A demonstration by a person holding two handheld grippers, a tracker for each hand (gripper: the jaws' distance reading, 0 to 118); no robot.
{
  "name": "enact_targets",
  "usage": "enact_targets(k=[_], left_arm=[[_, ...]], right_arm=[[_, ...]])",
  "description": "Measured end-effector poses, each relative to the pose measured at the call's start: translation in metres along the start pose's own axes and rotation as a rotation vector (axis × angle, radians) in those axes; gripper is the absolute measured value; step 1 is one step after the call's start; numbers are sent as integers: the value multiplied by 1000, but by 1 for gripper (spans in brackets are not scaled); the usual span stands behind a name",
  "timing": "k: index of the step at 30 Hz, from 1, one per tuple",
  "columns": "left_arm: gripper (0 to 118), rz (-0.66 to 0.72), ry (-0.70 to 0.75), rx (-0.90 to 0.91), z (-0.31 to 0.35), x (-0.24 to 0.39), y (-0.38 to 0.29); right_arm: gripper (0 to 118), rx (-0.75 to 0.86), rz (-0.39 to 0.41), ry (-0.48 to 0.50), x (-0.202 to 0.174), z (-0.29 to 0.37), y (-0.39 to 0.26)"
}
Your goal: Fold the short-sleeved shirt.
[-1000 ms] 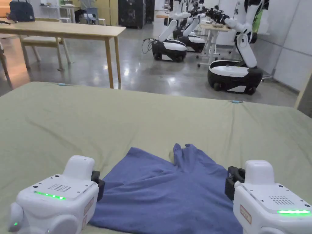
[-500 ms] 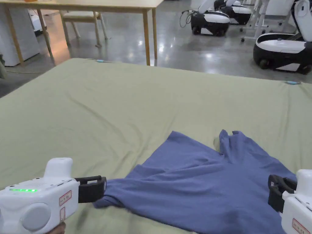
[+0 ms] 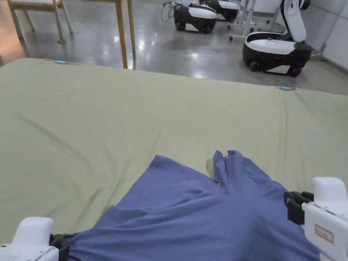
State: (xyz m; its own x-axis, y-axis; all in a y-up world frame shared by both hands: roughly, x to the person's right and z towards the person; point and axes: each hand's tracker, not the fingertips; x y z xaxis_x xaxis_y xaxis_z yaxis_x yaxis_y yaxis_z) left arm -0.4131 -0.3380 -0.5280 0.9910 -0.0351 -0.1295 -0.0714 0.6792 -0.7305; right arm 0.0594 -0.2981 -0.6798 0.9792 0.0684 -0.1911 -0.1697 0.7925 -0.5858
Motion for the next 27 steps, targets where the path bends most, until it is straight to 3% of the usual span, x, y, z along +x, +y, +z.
enact_targets(k=[1, 2, 3, 4, 8, 10, 12, 13, 14, 15, 16, 18, 20, 22, 24, 27], left_arm=[[0, 7, -8, 1, 5, 1, 1], [0, 14, -22, -2, 5, -3, 3], [0, 20, -32, 2, 8, -4, 5], [0, 19, -37, 6, 9, -5, 7], [0, 27, -39, 16, 11, -10, 12], [0, 40, -37, 21, 11, -9, 13], [0, 33, -29, 16, 8, -7, 16], [0, 32, -29, 14, 6, -7, 18], [0, 29, -32, 14, 6, -6, 16], [0, 21, -31, 12, 5, -4, 17], [0, 16, -30, 11, 4, -3, 18], [0, 13, -35, 13, 1, -2, 18], [0, 11, -39, 21, -1, 0, 19], [0, -7, -40, 43, 6, 4, 23], [0, -24, -54, 118, 18, 6, 33], [0, -36, -46, 167, 33, 6, 63]], right_arm=[[35, -13, 17, 3, 9, -18, 10], [68, -62, 62, -1, 17, -40, 19], [110, -108, 88, -23, 24, -62, 28], [118, -167, 115, -27, 31, -87, 34], [118, -267, 155, -31, 45, -157, 42], [111, -311, 129, -23, 49, -176, 35], [81, -405, 75, 20, 52, -187, 24], [73, -350, 6, 77, 52, -178, 21], [54, -311, 1, 30, 49, -170, 23], [16, -316, 18, 28, 43, -162, 25], [7, -321, 28, 29, 36, -156, 24], [6, -323, 93, 12, 24, -140, 23], [5, -347, 44, 103, 24, -130, 25], [5, -237, 21, 80, 27, -105, 33], [5, -179, -36, 127, 33, -77, 51], [5, -26, -23, 115, 40, -24, 83]])
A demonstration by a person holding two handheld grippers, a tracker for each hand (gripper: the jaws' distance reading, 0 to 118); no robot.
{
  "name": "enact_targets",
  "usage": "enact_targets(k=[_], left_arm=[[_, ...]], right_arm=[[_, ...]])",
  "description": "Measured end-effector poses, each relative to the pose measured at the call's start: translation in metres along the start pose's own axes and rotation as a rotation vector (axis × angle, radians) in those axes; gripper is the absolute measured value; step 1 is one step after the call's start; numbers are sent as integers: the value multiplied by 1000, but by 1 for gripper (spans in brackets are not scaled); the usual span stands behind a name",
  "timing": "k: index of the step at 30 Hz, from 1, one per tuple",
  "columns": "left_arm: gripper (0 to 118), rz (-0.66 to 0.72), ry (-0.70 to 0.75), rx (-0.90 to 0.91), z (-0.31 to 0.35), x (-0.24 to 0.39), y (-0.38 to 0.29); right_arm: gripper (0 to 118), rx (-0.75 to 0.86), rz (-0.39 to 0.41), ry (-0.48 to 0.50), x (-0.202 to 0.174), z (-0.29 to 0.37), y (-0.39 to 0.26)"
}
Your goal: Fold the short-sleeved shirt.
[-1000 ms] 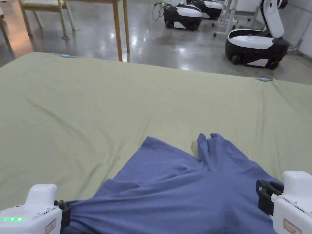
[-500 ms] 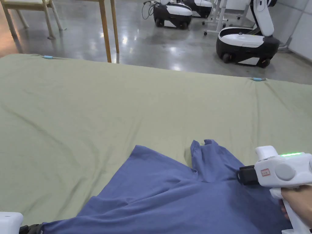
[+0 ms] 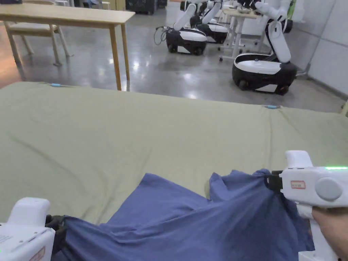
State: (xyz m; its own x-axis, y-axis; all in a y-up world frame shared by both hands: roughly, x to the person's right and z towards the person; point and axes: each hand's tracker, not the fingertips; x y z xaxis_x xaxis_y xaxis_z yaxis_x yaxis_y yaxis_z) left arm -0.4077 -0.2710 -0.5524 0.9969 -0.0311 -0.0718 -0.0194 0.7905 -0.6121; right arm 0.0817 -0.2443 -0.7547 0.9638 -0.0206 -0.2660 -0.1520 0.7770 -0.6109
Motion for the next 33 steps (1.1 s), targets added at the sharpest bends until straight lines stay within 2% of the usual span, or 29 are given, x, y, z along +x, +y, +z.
enact_targets(k=[5, 8, 11, 15, 21, 27, 33], left_arm=[[0, -39, 23, 170, 18, 4, 79], [0, -72, 57, 233, 22, 8, 137], [0, -73, 68, 304, 25, 11, 195], [0, -91, 159, 445, 34, 16, 268], [0, -74, 227, 533, 52, 13, 361], [0, -123, 280, 578, 66, 11, 394], [0, -151, 266, 530, 35, 12, 346]], right_arm=[[5, 267, 60, -66, 2, 89, 65], [5, 392, 58, -84, 11, 133, 108], [5, 477, 63, -109, 15, 171, 150], [5, 591, 54, -129, 21, 208, 202], [5, 709, 62, -189, 23, 235, 266], [5, 759, 58, -185, 21, 233, 295], [5, 689, 55, -180, 24, 186, 259]])
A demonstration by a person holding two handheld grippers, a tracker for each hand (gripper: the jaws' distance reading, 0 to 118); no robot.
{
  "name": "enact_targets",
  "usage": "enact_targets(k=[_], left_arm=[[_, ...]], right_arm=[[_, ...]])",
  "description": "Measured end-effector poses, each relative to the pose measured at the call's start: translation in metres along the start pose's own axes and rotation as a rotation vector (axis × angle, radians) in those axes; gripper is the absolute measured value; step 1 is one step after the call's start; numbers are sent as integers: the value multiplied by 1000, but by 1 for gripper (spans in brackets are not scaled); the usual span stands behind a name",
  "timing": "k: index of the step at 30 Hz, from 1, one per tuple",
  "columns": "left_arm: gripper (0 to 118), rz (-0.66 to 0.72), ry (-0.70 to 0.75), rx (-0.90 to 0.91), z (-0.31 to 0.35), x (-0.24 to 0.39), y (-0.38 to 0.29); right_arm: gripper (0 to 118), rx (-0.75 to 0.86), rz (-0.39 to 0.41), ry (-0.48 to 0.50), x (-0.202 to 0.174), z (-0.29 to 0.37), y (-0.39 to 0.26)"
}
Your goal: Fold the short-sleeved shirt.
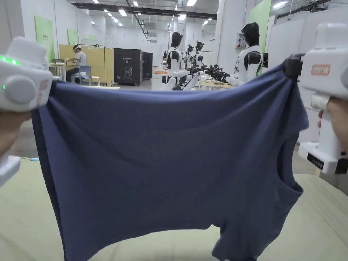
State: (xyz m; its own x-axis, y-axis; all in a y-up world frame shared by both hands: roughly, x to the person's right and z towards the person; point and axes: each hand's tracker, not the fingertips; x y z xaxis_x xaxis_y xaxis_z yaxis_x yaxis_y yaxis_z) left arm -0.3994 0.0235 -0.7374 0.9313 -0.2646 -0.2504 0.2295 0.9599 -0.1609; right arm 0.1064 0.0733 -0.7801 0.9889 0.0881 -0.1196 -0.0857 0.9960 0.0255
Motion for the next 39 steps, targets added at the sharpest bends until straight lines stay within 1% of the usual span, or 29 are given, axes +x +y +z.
enact_targets(k=[2, 3, 6, 8, 11, 12, 13, 15, 17, 18, 19, 21, 22, 23, 24, 25, 26, 27, 28, 29, 30, 31, 32, 33, 34, 35, 37, 38, 39], left_arm=[[0, 33, -36, -58, -5, 8, -33], [0, 60, -61, -50, -6, 10, -49], [0, 41, -52, -69, 2, 16, -76], [0, 31, -69, -81, 17, 16, -89], [0, 43, -121, -95, 55, 13, -106], [0, 50, -183, -131, 70, 12, -116], [0, 52, -212, -142, 84, 12, -126], [0, 13, -239, -206, 121, 17, -155], [0, 0, -266, -266, 151, 21, -193], [0, -1, -283, -302, 167, 23, -213], [0, -2, -291, -332, 183, 26, -236], [0, -10, -312, -379, 211, 34, -278], [3, -16, -324, -418, 221, 38, -297], [5, -13, -319, -463, 231, 44, -318], [6, 13, -323, -499, 239, 50, -339], [7, 37, -342, -516, 245, 54, -354], [11, 51, -346, -542, 249, 57, -367], [31, 22, -314, -563, 251, 60, -374], [65, 19, -299, -554, 254, 61, -379], [78, 38, -290, -542, 257, 59, -379], [91, 72, -278, -539, 254, 54, -381], [102, 85, -284, -529, 259, 53, -377], [118, 105, -298, -485, 267, 53, -369], [117, 122, -288, -451, 281, 55, -357], [118, 113, -294, -431, 285, 57, -364], [118, 126, -312, -405, 293, 60, -363], [118, 149, -350, -387, 309, 68, -363], [118, 141, -360, -383, 323, 80, -351], [117, 131, -348, -386, 332, 88, -351]], right_arm=[[5, -30, 1, -9, -2, -2, -31], [5, -32, 3, -16, -3, 0, -46], [5, -28, 1, -18, -3, 18, -71], [5, -51, -16, 6, -1, 37, -80], [5, -81, -13, 21, 2, 79, -98], [5, -117, 2, 30, 3, 95, -109], [5, -136, 10, 35, 3, 112, -120], [5, -206, 22, 63, 5, 150, -153], [5, -274, 14, 82, 5, 185, -191], [5, -319, 29, 97, 3, 203, -211], [5, -353, 17, 97, 1, 221, -236], [5, -461, 36, 104, -2, 246, -285], [5, -502, 27, 92, -6, 258, -310], [5, -570, 12, 106, -10, 268, -338], [5, -634, 3, 103, -14, 275, -364], [5, -694, 0, 86, -17, 280, -387], [5, -731, -19, 66, -20, 286, -408], [6, -755, -64, 54, -20, 291, -422], [14, -774, -123, 60, -18, 294, -433], [20, -748, -196, 73, -15, 298, -436], [29, -725, -246, 79, -14, 301, -433], [40, -724, -265, 82, -16, 302, -427], [79, -716, -258, 84, -20, 304, -417], [114, -669, -238, 118, -27, 313, -402], [118, -614, -210, 140, -35, 319, -391], [118, -558, -179, 161, -44, 325, -378], [118, -538, -124, 205, -64, 336, -359], [118, -520, -109, 205, -73, 342, -354], [114, -521, -101, 196, -80, 346, -350]])
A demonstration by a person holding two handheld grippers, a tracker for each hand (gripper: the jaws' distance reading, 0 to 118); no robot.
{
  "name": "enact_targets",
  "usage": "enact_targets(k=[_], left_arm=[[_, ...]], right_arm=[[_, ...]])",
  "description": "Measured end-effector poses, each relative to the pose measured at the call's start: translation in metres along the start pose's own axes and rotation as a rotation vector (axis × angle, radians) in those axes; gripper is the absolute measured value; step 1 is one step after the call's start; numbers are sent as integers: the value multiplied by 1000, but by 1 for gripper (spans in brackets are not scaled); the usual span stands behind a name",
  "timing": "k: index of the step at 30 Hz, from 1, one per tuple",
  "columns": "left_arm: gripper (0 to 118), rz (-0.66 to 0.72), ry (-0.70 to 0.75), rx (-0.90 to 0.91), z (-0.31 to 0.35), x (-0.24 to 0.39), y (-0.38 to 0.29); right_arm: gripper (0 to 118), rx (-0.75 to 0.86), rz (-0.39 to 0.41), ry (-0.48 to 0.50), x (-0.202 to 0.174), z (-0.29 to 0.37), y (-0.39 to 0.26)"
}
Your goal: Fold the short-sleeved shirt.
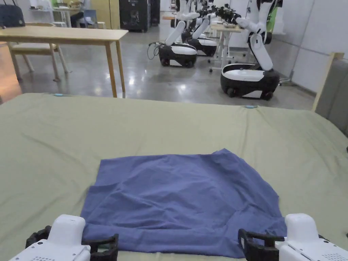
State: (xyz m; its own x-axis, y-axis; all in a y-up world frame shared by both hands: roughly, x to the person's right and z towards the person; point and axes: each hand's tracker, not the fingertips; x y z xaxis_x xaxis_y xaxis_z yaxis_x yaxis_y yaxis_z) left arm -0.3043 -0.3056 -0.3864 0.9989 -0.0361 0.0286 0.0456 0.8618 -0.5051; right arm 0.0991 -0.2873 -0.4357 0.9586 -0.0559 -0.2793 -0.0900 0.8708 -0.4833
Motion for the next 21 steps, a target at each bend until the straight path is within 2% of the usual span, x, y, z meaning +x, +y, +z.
enact_targets(k=[1, 2, 3, 4, 5, 6, 7, 8, 11, 14, 15, 17, 19, 20, 21], left_arm=[[111, -16, 16, -5, 4, 6, -4], [93, -38, 27, -14, 6, 11, -8], [35, -59, 54, -28, 9, 17, -11], [0, -75, 64, -67, 7, 19, -14], [0, -83, 58, -98, 5, 16, -19], [0, -49, -39, -105, 6, 10, -22], [0, 5, -67, -135, 3, 5, -26], [0, 32, -58, -153, 1, -1, -29], [0, -5, 24, -151, 9, -3, -30], [3, 75, 29, -166, 9, -15, -33], [30, 115, 27, -172, 2, -32, -32], [113, 150, 52, -157, -3, -44, -29], [115, 183, 58, -203, -24, -68, -30], [115, 199, 43, -144, -23, -72, -31], [115, 205, 58, -161, -30, -77, -29]], right_arm=[[95, 4, 1, 5, -5, 3, -1], [51, 15, 5, -5, -12, 5, -5], [0, 32, 26, -52, -18, 6, -8], [0, 32, 56, -100, -23, 3, -11], [0, 44, 55, -61, -27, 5, -16], [0, 21, 42, -11, -25, 4, -19], [0, 2, 27, -4, -26, 4, -21], [0, 10, 35, -16, -29, 4, -24], [0, -2, 48, -22, -23, 4, -28], [0, -34, 22, -30, -14, -1, -33], [0, -43, 19, -37, -12, -2, -35], [0, -57, 9, -50, -7, -4, -40], [0, -71, -2, -65, 2, -7, -40], [0, -77, -6, -73, 5, -8, -41], [0, -82, -11, -78, 8, -9, -42]])
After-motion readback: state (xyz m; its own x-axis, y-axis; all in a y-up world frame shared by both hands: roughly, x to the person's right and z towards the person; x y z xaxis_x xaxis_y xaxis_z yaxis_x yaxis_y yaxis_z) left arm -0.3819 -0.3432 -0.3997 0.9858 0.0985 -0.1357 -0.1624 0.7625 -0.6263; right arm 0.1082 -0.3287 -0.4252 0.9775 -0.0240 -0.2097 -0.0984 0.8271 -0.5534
